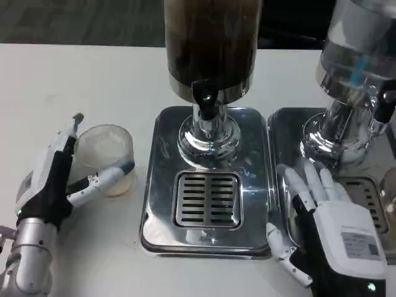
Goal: Grasp the cup under the faucet to collect the drink, then remove the cup.
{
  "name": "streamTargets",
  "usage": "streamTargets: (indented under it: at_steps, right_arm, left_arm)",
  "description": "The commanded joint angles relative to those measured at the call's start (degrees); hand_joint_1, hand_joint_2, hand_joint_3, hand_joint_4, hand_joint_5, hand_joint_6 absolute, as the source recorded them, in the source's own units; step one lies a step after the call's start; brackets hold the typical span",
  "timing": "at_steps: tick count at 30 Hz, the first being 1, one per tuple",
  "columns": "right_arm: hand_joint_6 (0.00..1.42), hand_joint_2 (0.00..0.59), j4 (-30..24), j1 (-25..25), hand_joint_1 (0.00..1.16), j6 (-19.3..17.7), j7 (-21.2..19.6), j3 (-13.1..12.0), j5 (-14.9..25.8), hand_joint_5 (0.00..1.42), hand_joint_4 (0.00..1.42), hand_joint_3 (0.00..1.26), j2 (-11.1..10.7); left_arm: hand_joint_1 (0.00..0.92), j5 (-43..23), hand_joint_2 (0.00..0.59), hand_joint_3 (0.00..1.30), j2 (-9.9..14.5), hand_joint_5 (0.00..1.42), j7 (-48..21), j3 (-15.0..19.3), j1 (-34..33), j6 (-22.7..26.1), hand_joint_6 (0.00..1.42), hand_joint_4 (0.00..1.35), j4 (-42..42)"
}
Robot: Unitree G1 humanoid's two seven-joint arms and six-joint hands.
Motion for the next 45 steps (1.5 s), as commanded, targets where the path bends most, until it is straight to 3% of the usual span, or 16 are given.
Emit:
streamTargets:
  at_steps: [1, 10, 20, 24, 31, 36, 45]
  right_arm:
    - [0.08, 0.522, -1.17, 0.80, 0.15, 1.10, 0.48, -0.17, 0.06, 0.00, 0.00, 0.12, 0.57]
    - [0.13, 0.518, -1.69, 1.28, 0.15, 1.44, 0.19, -0.09, 0.11, 0.00, 0.00, 0.11, 1.07]
    - [0.19, 0.508, -2.19, 1.63, 0.14, 1.46, 0.40, -0.22, 0.24, 0.03, 0.00, 0.11, 1.44]
    - [0.20, 0.506, -2.76, 2.07, 0.14, 1.68, 0.21, -0.28, 0.06, 0.03, 0.00, 0.11, 1.81]
    - [0.22, 0.506, -3.04, 2.50, 0.14, 2.04, -0.09, -0.44, 0.26, 0.06, 0.00, 0.11, 2.27]
    - [0.23, 0.506, -2.55, 2.20, 0.14, 1.83, -0.02, -0.21, 0.48, 0.06, 0.00, 0.11, 2.40]
    - [0.25, 0.506, -2.42, 1.94, 0.14, 1.63, -0.04, -0.23, 0.55, 0.06, 0.00, 0.11, 2.24]
  left_arm:
    - [0.309, -0.39, 0.029, 0.00, -0.45, 0.01, -1.71, -0.59, -1.56, -0.46, 0.00, 0.00, 1.03]
    - [0.406, -0.41, 0.049, 0.00, -0.86, 0.15, -2.74, -1.01, -1.63, -0.45, 0.17, 0.00, 1.81]
    - [0.474, -1.29, 0.052, 0.06, -1.29, 0.47, -2.51, -0.70, -1.75, -0.44, 0.63, 0.13, 2.51]
    - [0.505, -1.03, 0.057, 0.24, -1.95, 0.72, -1.89, -1.12, -2.45, 0.18, 0.93, 0.37, 2.90]
    - [0.596, -0.52, 0.064, 0.64, -2.37, 1.06, -0.48, -1.74, -2.80, 0.23, 1.25, 0.84, 3.14]
    - [0.609, 0.72, 0.013, 0.74, -1.81, 1.12, 3.94, -2.65, -2.17, -0.29, 1.31, 0.92, 2.46]
    - [0.610, 1.95, 0.000, 0.80, -1.62, 1.16, 9.79, -2.66, -1.82, -0.87, 1.32, 0.97, 1.64]
